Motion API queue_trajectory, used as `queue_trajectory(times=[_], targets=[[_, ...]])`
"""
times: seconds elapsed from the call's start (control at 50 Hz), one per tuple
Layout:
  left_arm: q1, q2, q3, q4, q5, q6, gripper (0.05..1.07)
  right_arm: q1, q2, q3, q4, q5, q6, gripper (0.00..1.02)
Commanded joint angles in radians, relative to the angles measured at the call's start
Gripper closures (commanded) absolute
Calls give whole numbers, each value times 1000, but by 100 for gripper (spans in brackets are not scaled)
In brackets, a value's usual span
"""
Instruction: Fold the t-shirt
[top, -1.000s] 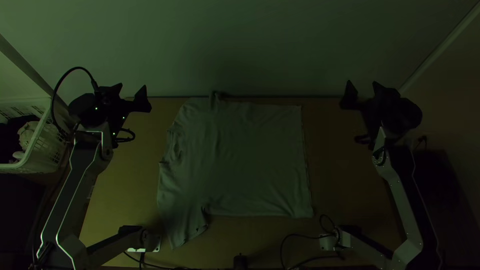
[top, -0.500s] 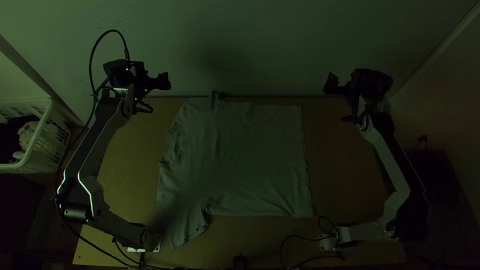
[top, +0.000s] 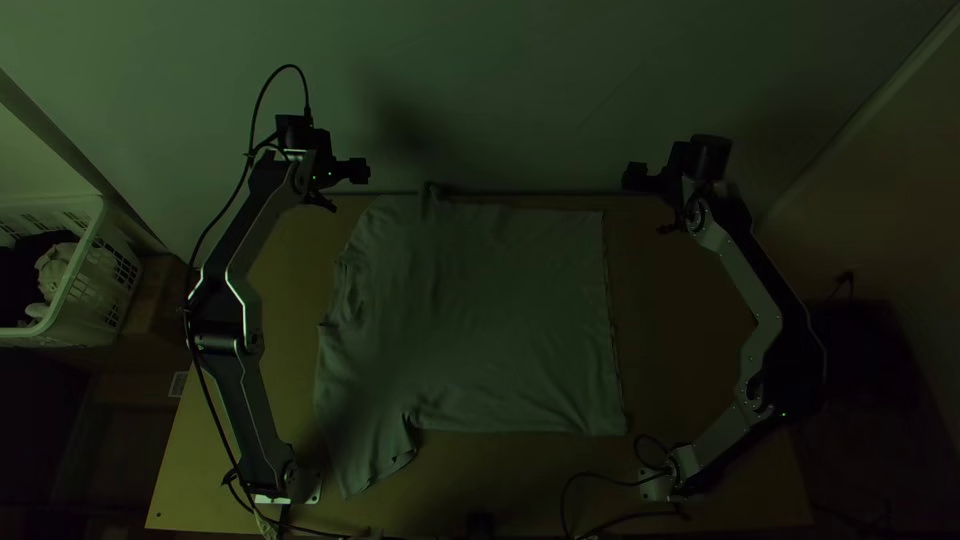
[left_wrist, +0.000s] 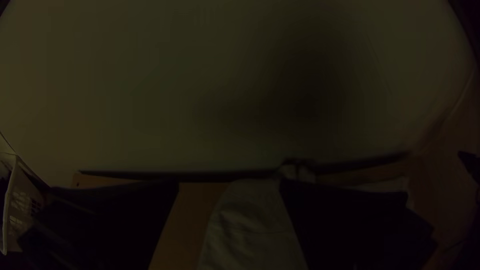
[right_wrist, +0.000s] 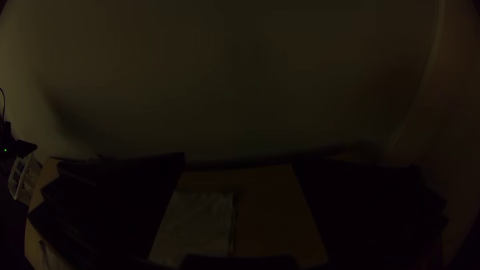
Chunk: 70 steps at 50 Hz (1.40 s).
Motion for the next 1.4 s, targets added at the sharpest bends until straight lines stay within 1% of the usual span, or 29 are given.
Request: queue_trajectory(times=[0.0, 0.18, 0.22, 0.26, 0.42, 1.08, 1.12, 1.16, 1.24, 1.34, 1.36, 1.38], targets=[[-6, 72, 68, -27, -9, -22, 11, 17, 38, 39, -32, 6, 43, 4], [-8, 162, 119, -73, -19, -22, 12, 20, 72, 43, -82, 6, 64, 4], [-9, 176, 122, -76, -19, -16, 17, 21, 76, 39, -90, 6, 69, 4], [-9, 190, 123, -76, -19, -13, 20, 23, 81, 40, -102, 6, 73, 4], [-11, 242, 139, -74, -21, -10, 20, 31, 98, 31, -131, 6, 80, 4], [-20, 375, 174, -44, -70, 17, 20, 54, 101, 5, -131, 6, 115, 4], [-20, 382, 174, -44, -75, 21, 21, 54, 102, 3, -131, 5, 118, 4], [-22, 388, 174, -44, -75, 34, 35, 54, 107, 3, -131, 5, 119, 4], [-26, 392, 174, -45, -73, 51, 67, 52, 118, 5, -131, 5, 122, 4], [-34, 391, 174, -48, -73, 54, 95, 44, 148, 9, -131, 5, 121, 4], [-35, 391, 174, -48, -71, 54, 102, 44, 155, 11, -131, 5, 121, 4], [-35, 389, 174, -47, -71, 53, 105, 44, 162, 11, -131, 5, 121, 4]])
